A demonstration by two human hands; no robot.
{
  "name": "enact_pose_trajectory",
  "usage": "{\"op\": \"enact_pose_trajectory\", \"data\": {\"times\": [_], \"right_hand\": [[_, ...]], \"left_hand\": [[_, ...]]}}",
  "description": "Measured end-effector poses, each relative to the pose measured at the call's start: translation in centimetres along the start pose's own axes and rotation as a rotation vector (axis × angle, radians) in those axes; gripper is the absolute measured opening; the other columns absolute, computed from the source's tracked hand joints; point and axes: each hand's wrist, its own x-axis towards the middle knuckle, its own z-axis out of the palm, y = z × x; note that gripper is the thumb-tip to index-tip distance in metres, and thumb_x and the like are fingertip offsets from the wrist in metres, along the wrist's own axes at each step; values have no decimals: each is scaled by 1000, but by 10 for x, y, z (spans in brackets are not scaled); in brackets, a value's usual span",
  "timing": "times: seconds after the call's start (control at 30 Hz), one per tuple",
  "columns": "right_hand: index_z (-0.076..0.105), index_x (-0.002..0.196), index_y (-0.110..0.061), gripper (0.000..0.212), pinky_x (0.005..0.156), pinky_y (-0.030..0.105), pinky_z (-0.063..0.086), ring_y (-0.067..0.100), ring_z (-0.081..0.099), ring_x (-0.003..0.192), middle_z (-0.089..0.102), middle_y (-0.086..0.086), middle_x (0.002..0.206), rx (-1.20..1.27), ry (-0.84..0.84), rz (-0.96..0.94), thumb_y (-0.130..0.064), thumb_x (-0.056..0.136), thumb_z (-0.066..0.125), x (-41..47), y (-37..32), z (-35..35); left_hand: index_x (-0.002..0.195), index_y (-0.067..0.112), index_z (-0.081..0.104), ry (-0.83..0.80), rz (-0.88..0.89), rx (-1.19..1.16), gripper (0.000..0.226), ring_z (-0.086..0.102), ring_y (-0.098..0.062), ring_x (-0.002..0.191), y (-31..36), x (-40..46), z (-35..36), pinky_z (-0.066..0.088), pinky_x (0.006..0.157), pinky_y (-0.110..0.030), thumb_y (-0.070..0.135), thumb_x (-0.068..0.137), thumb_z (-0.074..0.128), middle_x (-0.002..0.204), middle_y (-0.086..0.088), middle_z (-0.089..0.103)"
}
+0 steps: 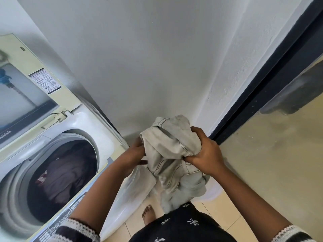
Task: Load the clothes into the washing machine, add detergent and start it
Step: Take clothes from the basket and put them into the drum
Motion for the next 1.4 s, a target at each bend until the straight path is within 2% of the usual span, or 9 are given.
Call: {"op": "enact_pose_trajectory", "data": {"times": [0.1,0.3,0.43,0.57,0.77,0.87,0.97,1.2,1.4], "right_hand": [[48,132,-32,88,73,37,51,27,65,96,66,-4,112,-221,171,-34,-45,54,87,-3,4,2],[47,132,-30,81,78,41,43,28,62,94,63,0,114,-496,296,-153,-40,56,75,-12,-9,21],[44,134,-29,79,78,43,42,28,61,91,64,2,120,-548,335,-313,-28,60,71,-21,-23,31],[40,135,-31,83,81,43,45,26,61,96,62,0,121,-488,250,-344,-27,60,75,-20,-31,32],[44,138,-22,70,102,20,42,7,48,130,51,-6,139,438,80,-172,-42,79,77,-22,-13,2],[46,130,-32,50,102,36,43,19,49,128,50,0,137,695,363,496,-59,88,55,-20,22,16],[43,140,-26,61,88,45,41,31,52,113,54,12,130,896,41,1118,-68,96,33,-21,56,32],[48,133,-9,75,82,54,55,41,66,105,65,25,119,1189,-238,1064,-69,98,20,-26,54,75],[48,144,-15,92,107,46,43,34,54,127,57,17,140,1528,-5,808,-81,83,25,0,63,43]], "left_hand": [[139,19,42,245,3,-172,52,64,-25,104,-3,-3,3,59,81,-44,27,93,63,119,-8,61],[143,32,35,-131,-119,-317,103,63,-21,106,9,-12,54,57,76,-45,69,58,79,122,8,61],[125,17,62,-38,-165,-637,63,69,-27,103,20,5,70,54,92,-51,56,76,73,113,-9,73],[114,1,66,215,-95,-734,38,70,-24,89,23,14,75,56,78,-35,26,85,68,105,-17,72],[124,12,60,377,117,-774,61,71,-27,99,17,21,57,59,67,-35,25,67,78,110,-11,72],[128,12,57,364,239,-769,63,68,-27,107,20,21,50,57,89,-44,19,68,77,117,-12,70],[128,6,60,265,258,-852,63,64,-32,114,18,21,48,50,100,-49,26,70,77,121,-17,67],[102,12,75,80,317,-1035,38,69,-25,101,25,9,39,59,83,-36,35,92,47,106,-11,73],[74,16,81,-45,335,-915,25,74,-17,78,2,-4,8,58,63,-24,33,60,68,80,-6,75]]}}
